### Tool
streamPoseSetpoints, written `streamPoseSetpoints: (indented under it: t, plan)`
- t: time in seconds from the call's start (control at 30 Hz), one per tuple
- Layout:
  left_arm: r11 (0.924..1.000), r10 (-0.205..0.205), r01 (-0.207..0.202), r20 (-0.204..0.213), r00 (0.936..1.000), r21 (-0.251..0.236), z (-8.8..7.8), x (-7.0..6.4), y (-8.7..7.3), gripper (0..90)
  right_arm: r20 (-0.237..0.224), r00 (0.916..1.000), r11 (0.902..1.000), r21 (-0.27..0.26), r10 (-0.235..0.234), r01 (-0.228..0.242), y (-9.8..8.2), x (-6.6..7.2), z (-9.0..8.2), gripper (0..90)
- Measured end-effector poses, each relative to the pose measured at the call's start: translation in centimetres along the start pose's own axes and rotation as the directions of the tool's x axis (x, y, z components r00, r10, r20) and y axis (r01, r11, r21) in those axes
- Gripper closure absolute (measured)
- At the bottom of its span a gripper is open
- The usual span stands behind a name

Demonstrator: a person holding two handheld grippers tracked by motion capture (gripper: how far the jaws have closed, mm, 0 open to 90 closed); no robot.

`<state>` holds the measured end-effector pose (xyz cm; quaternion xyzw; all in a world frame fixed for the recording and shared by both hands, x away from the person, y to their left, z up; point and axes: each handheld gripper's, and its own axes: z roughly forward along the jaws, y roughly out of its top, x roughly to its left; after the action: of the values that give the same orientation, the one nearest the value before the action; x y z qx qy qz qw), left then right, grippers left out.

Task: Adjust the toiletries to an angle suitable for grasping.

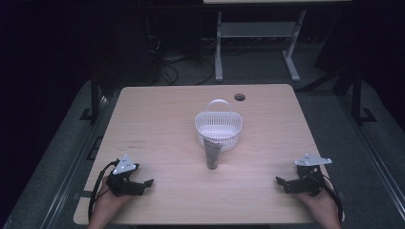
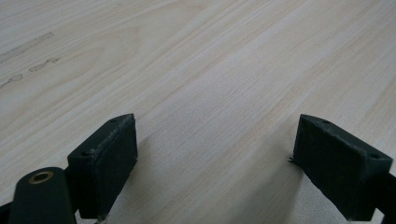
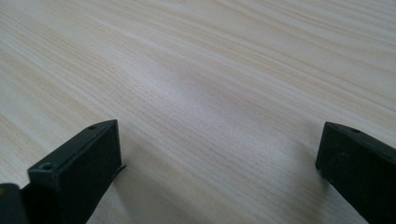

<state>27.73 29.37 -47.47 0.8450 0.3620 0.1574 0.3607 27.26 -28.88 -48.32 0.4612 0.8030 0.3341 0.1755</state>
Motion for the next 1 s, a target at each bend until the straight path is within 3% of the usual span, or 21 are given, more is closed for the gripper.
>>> streamPoseSetpoints:
  t: [0.23, 0.33, 0.43, 0.77, 1.0]
  plan:
    - [1.0, 0.0, 0.0, 0.0, 1.0, 0.0, 0.0, 0.0, 0.0, 12.6, 0.0, 1.0, 1.0, 0.001, -0.001, 0.001, 0.1, -0.2, 0.1, 0.0]
    - [1.0, 0.0, 0.0, 0.0, 1.0, 0.0, 0.0, 0.0, 0.0, 12.6, 0.003, 1.0, 1.0, 0.0, 0.009, -0.009, 0.1, -0.1, -0.1, 4.6]
    - [1.0, 0.0, 0.0, 0.0, 1.0, 0.0, 0.0, 0.0, 0.0, 12.6, -0.023, 0.9994, 0.9997, 0.0, 0.026, -0.026, 0.4, -0.2, -0.5, 12.8]
    - [1.0, 0.0, 0.0, 0.0, 1.0, 0.0, 0.0, 0.0, 0.0, 12.6, -0.069, 0.9972, 0.9988, -0.037, 0.03, -0.033, 1.4, 0.7, -1.7, 21.4]
    - [1.0, 0.0, 0.0, 0.0, 1.0, 0.0, 0.0, 0.0, 0.0, 12.6, -0.125, 0.9918, 0.9971, -0.066, 0.029, -0.037, 2.4, 1.5, -2.3, 33.8]
